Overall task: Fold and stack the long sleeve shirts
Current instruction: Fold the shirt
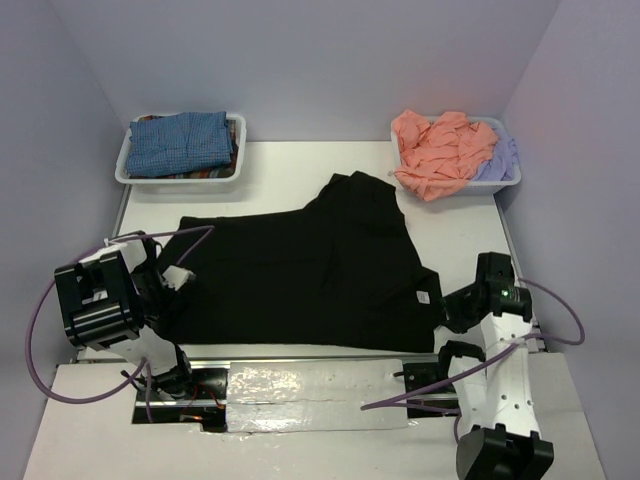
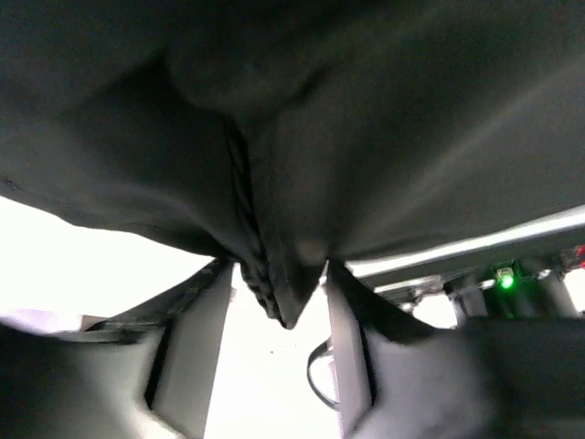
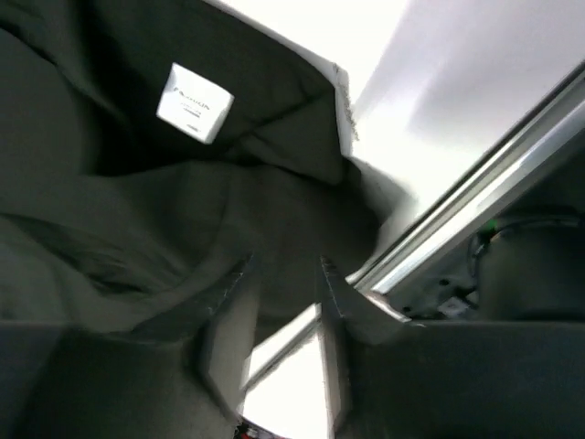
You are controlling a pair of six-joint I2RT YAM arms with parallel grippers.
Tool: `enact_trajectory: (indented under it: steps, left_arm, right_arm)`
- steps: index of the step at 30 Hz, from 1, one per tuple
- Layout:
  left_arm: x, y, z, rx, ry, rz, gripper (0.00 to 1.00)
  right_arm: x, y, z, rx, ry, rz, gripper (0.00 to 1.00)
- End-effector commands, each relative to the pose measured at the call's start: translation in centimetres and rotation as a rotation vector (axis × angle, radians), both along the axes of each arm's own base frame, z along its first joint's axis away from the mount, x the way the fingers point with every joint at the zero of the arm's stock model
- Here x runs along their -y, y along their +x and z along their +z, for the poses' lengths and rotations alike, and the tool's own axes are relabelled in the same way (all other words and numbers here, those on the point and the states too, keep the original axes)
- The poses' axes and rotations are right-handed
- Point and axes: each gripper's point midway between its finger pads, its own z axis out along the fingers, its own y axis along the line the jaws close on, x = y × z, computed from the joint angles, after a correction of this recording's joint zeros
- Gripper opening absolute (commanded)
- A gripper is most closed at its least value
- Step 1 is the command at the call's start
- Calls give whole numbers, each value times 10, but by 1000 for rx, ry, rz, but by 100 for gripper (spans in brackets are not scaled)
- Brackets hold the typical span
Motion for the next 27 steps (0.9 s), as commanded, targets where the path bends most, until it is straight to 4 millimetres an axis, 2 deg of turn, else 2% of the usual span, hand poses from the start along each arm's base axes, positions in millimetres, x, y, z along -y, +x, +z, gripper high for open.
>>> enact_trajectory:
  steps: [1, 2, 3, 5, 6, 7, 8, 9, 11, 12, 13, 14, 15, 16, 17, 19, 20, 21, 22, 23, 24, 25, 26, 27]
  left_arm:
    - [-3, -3, 13, -45, -6, -22, 60]
    - [-6, -4, 17, -65, -1, -35, 61]
    - [-12, 1, 22, -62, 17, -39, 64]
    - [-29, 28, 40, -8, 80, -47, 68]
    - [-39, 51, 57, 54, 110, -43, 75]
    - [-44, 63, 65, 75, 130, -27, 76]
    - [-49, 74, 73, 104, 146, -13, 76]
    - [-58, 98, 92, 180, 178, 3, 76]
    - [-65, 122, 108, 260, 203, 43, 76]
    - [-72, 147, 128, 364, 228, 65, 75]
    - [-67, 162, 136, 430, 199, 92, 75]
    - [-65, 177, 148, 499, 184, 110, 73]
    - [-64, 200, 174, 612, 178, 120, 72]
    - [-47, 221, 188, 698, 116, 113, 69]
    - [-39, 240, 214, 791, 105, 94, 66]
    - [-13, 265, 235, 881, 55, 54, 62]
    - [20, 282, 252, 949, -10, -16, 59]
    - [39, 297, 256, 984, -57, -32, 59]
    - [80, 310, 265, 1022, -158, -99, 59]
    - [102, 317, 265, 1029, -214, -106, 59]
    - [122, 327, 252, 1006, -259, -126, 59]
    - [169, 333, 248, 1000, -326, -206, 60]
    - [192, 338, 248, 998, -370, -227, 60]
    - [215, 345, 228, 952, -403, -251, 62]
  right_arm:
    - [22, 10, 31, 24, -116, -22, 46]
    - [28, 18, 41, 52, -148, -12, 48]
    - [34, 35, 64, 126, -184, -6, 53]
    - [36, 60, 94, 252, -239, 93, 58]
    - [37, 87, 127, 397, -283, 150, 63]
    - [34, 100, 142, 465, -330, 251, 70]
    - [19, 115, 160, 537, -325, 345, 80]
    - [14, 131, 176, 609, -349, 400, 83]
    - [-3, 155, 181, 634, -346, 542, 84]
    - [-14, 167, 182, 657, -345, 621, 82]
    - [-22, 175, 179, 656, -322, 661, 75]
    - [-27, 193, 170, 632, -288, 696, 53]
    - [-36, 199, 165, 630, -251, 738, 40]
    - [-39, 211, 155, 601, -228, 749, 15]
    - [-40, 220, 153, 610, -225, 750, 10]
    - [-41, 230, 145, 612, -216, 754, 8]
    - [-41, 240, 143, 629, -223, 752, 14]
    - [-40, 245, 139, 632, -228, 749, 20]
    - [-40, 252, 131, 632, -224, 740, 36]
    - [-40, 256, 125, 625, -221, 738, 41]
    - [-42, 259, 119, 620, -205, 741, 43]
    - [-44, 266, 104, 594, -183, 745, 46]
    - [-45, 269, 96, 580, -167, 745, 47]
    - [-46, 275, 82, 545, -144, 747, 49]
